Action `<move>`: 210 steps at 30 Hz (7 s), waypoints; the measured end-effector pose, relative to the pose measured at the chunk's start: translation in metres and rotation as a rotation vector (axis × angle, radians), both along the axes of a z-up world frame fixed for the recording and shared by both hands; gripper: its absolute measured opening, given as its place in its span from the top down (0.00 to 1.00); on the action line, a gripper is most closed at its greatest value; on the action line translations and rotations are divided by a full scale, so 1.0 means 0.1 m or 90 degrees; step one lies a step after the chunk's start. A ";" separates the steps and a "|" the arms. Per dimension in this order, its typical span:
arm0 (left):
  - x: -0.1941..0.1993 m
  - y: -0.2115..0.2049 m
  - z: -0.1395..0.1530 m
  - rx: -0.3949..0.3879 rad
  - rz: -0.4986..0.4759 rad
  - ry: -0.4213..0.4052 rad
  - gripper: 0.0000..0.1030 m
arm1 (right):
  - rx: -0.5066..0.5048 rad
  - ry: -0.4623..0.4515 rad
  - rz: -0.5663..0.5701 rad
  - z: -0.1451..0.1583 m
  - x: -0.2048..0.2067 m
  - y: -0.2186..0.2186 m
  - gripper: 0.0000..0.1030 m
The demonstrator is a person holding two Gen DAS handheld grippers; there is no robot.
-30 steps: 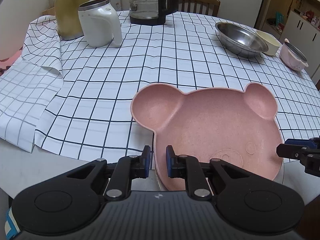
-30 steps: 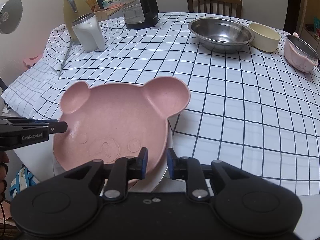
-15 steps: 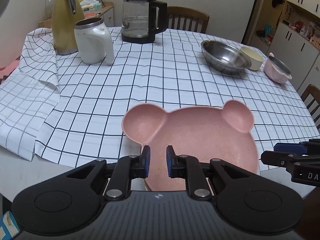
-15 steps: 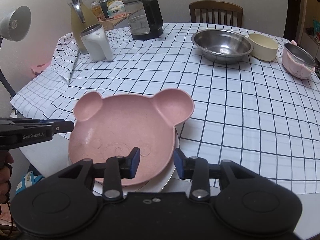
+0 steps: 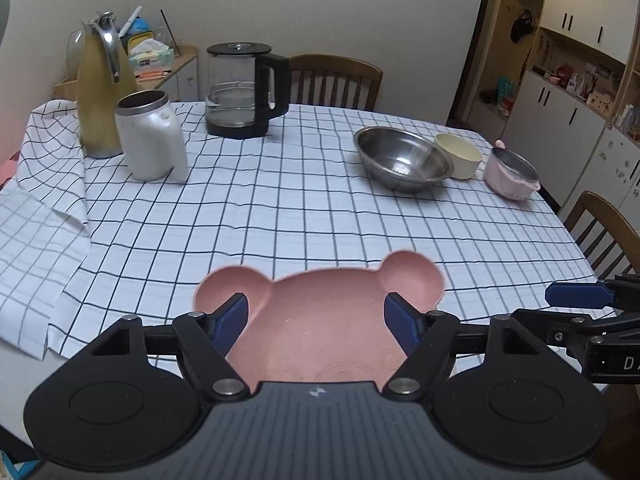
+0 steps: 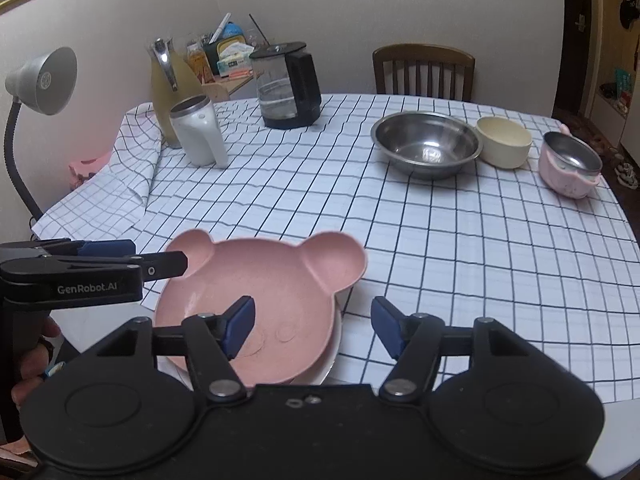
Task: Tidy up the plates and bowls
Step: 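Raise both grippers and move them to the large steel bowl rim, then close both grippers on the rim of the steel bowl, then lift the steel bowl with both grippers and carry it over the stacked plates, then lower the steel bowl onto the bear plate and open both grippers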
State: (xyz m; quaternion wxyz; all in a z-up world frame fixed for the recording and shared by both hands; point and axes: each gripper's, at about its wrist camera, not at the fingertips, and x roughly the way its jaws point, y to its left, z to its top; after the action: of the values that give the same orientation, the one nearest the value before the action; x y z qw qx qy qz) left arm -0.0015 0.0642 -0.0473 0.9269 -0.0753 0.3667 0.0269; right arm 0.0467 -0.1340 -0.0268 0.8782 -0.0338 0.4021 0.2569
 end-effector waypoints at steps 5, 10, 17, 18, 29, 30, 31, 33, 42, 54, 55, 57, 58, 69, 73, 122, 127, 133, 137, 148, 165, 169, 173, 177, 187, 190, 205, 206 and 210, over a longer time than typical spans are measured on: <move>0.11 -0.24 0.14 0.016 -0.017 -0.020 0.27 | 0.009 -0.022 -0.016 0.11 0.06 -0.19 0.22; 0.27 -0.52 0.26 0.031 -0.030 -0.037 0.24 | 0.017 -0.051 -0.022 0.23 0.17 -0.43 0.13; 0.61 -0.88 0.34 0.024 -0.019 -0.062 0.11 | 0.030 -0.075 -0.027 0.34 0.47 -0.83 0.04; 0.66 -0.92 0.35 0.022 -0.015 -0.068 0.10 | 0.030 -0.077 -0.028 0.35 0.54 -0.89 0.04; 1.58 -1.25 0.31 0.020 0.035 -0.070 0.00 | 0.001 -0.088 -0.031 0.30 1.37 -1.34 0.02; 1.71 -1.25 0.29 0.017 0.036 -0.065 0.00 | -0.001 -0.087 -0.034 0.28 1.46 -1.35 0.02; 1.80 -1.25 0.27 0.016 0.039 -0.062 0.00 | -0.001 -0.085 -0.037 0.26 1.56 -1.37 0.02; 2.00 -1.24 0.22 0.013 0.053 -0.057 0.00 | -0.001 -0.080 -0.045 0.21 1.73 -1.38 0.02; 2.81 -1.05 -0.08 0.039 0.079 -0.023 0.00 | -0.019 -0.070 -0.070 -0.09 2.39 -1.26 0.02; 3.67 -0.84 -0.50 0.079 0.076 0.033 0.00 | -0.035 -0.015 -0.105 -0.52 3.10 -0.88 0.08; 3.72 -0.83 -0.54 0.084 0.077 0.038 0.00 | -0.034 -0.007 -0.107 -0.56 3.16 -0.85 0.10; 3.80 -0.81 -0.60 0.086 0.076 0.048 0.00 | -0.035 0.005 -0.112 -0.63 3.26 -0.78 0.13; 3.84 -0.80 -0.63 0.085 0.076 0.054 0.00 | -0.035 0.010 -0.114 -0.66 3.29 -0.75 0.14; 4.11 -0.63 -0.87 0.057 0.099 0.108 0.10 | -0.033 0.062 -0.137 -0.95 3.54 -0.64 0.41; 4.10 -0.61 -0.90 0.044 0.094 0.122 0.29 | -0.017 0.074 -0.144 -0.97 3.57 -0.65 0.53; 1.97 -1.36 0.07 0.013 -0.031 0.130 0.81 | 0.025 0.062 -0.125 -0.08 1.79 -1.41 0.84; 1.71 -1.56 0.02 0.016 -0.065 0.136 0.81 | 0.022 0.071 -0.141 -0.06 1.52 -1.61 0.85; 1.47 -1.79 -0.15 0.017 -0.100 0.155 0.81 | 0.011 0.078 -0.157 -0.10 1.23 -1.84 0.85; 1.32 -1.92 -0.28 0.011 -0.119 0.173 0.81 | 0.010 0.082 -0.160 -0.15 1.10 -1.97 0.86; 1.13 -2.28 -0.58 0.026 -0.158 0.204 0.80 | -0.007 0.102 -0.183 -0.43 0.84 -2.28 0.87; 1.10 -2.52 -0.82 0.040 -0.210 0.233 0.80 | -0.007 0.140 -0.215 -0.70 0.67 -2.59 0.87; 1.10 -2.52 -0.82 0.048 -0.220 0.233 0.80 | -0.010 0.144 -0.216 -0.74 0.65 -2.59 0.86; 1.10 -2.52 -0.83 0.052 -0.225 0.235 0.80 | -0.011 0.159 -0.222 -0.78 0.67 -2.60 0.86; 1.11 -2.48 -0.84 0.045 -0.227 0.241 0.80 | -0.010 0.171 -0.232 -0.83 0.66 -2.59 0.87; 1.08 -2.39 -0.77 0.033 -0.226 0.228 0.79 | -0.013 0.169 -0.251 -0.82 0.66 -2.59 0.77; 1.06 -2.35 -0.70 0.037 -0.227 0.217 0.79 | -0.007 0.164 -0.255 -0.76 0.65 -2.60 0.76; 1.16 -2.02 0.09 0.011 -0.210 0.103 0.79 | 0.022 0.100 -0.257 -0.16 0.67 -2.66 0.61; 1.18 -2.01 0.15 0.007 -0.211 0.092 0.79 | 0.024 0.098 -0.255 -0.11 0.68 -2.66 0.60; 1.26 -1.98 0.35 -0.004 -0.208 0.054 0.69 | 0.025 0.080 -0.249 0.05 0.75 -2.70 0.54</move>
State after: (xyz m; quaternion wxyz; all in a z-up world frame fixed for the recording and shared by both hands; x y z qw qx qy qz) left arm 0.1241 -0.1333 -0.0125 0.9026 -0.0164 0.4126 -0.1219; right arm 0.1213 -0.4043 -0.0215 0.8850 0.0780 0.4499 0.0910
